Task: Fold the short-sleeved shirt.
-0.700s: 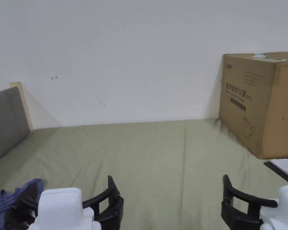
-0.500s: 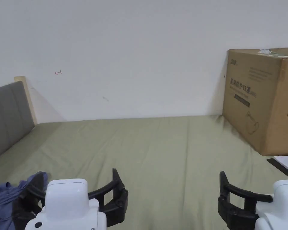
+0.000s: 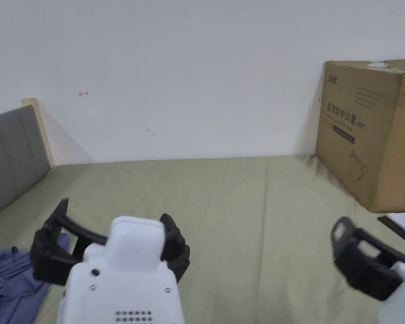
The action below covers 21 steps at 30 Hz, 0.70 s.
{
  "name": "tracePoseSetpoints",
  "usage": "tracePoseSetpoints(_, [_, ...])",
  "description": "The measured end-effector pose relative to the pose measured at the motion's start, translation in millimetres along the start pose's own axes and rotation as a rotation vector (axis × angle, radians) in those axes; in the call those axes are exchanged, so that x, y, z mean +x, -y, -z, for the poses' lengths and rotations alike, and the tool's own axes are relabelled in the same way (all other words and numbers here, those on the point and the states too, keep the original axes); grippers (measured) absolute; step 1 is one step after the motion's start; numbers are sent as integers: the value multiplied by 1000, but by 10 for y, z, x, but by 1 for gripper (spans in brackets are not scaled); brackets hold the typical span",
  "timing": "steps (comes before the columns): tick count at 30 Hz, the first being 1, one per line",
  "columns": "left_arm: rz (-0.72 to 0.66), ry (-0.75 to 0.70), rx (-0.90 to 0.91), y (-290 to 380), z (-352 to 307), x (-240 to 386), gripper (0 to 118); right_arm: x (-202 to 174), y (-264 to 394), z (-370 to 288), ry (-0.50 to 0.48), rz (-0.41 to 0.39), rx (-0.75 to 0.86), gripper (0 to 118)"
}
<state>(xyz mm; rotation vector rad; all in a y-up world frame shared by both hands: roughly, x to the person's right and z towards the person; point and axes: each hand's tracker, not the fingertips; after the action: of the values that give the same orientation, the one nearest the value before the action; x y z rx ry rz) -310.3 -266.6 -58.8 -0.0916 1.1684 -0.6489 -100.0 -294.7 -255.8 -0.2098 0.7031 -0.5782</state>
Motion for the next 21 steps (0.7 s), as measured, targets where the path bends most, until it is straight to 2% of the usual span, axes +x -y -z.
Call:
tracePoseSetpoints(2, [406, -43, 138, 51, 11, 179, 118, 355, 24, 76, 155, 492, -162, 118])
tracePoseSetpoints(4, [815, 30, 259, 232, -22, 324, 118, 732, 219, 135, 288, 896, -304, 118])
tracePoseSetpoints(5, [953, 4, 302, 345, -30, 384, 118, 866, 325, 142, 305, 1021, -350, 118])
tracePoseSetpoints(6, [1059, -6, 335, 439, -23, 433, 118, 999, 406, 161, 290, 1098, -395, 118])
tracePoseSetpoints(7, [1039, 9, 337, 467, -15, 450, 118, 1056, 432, 192, 268, 1098, -418, 118])
tracePoseSetpoints(8, [966, 38, 312, 440, -13, 448, 118, 1056, 398, 219, 247, 1022, -414, 118])
tracePoseSetpoints(9, [789, 117, 229, 378, -16, 433, 118, 999, 311, 245, 217, 871, -381, 118])
tracePoseSetpoints(11, [373, 226, 30, 187, 59, 330, 118, 731, 114, 245, 154, 487, -271, 118])
tracePoseSetpoints(13, [-91, 314, -169, 121, 233, 107, 118, 379, -39, 210, 74, -36, -96, 118])
tracePoseSetpoints(15, [-464, 350, -249, 267, 313, -46, 118, 78, 15, 176, 45, -472, 74, 118])
tracePoseSetpoints(16, [-626, 336, -242, 368, 303, -95, 118, 2, 66, 164, 36, -616, 141, 118])
tracePoseSetpoints(17, [-689, 299, -177, 453, 277, -128, 118, -36, 105, 154, 14, -693, 181, 118])
tracePoseSetpoints(18, [-716, 251, -109, 514, 229, -122, 118, -51, 155, 145, -47, -695, 188, 118])
tracePoseSetpoints(20, [-580, 161, -87, 514, 224, -49, 118, -87, 196, 161, -118, -648, 155, 118])
tracePoseSetpoints(21, [-534, 150, -94, 514, 224, -2, 118, -123, 219, 182, -95, -623, 129, 118])
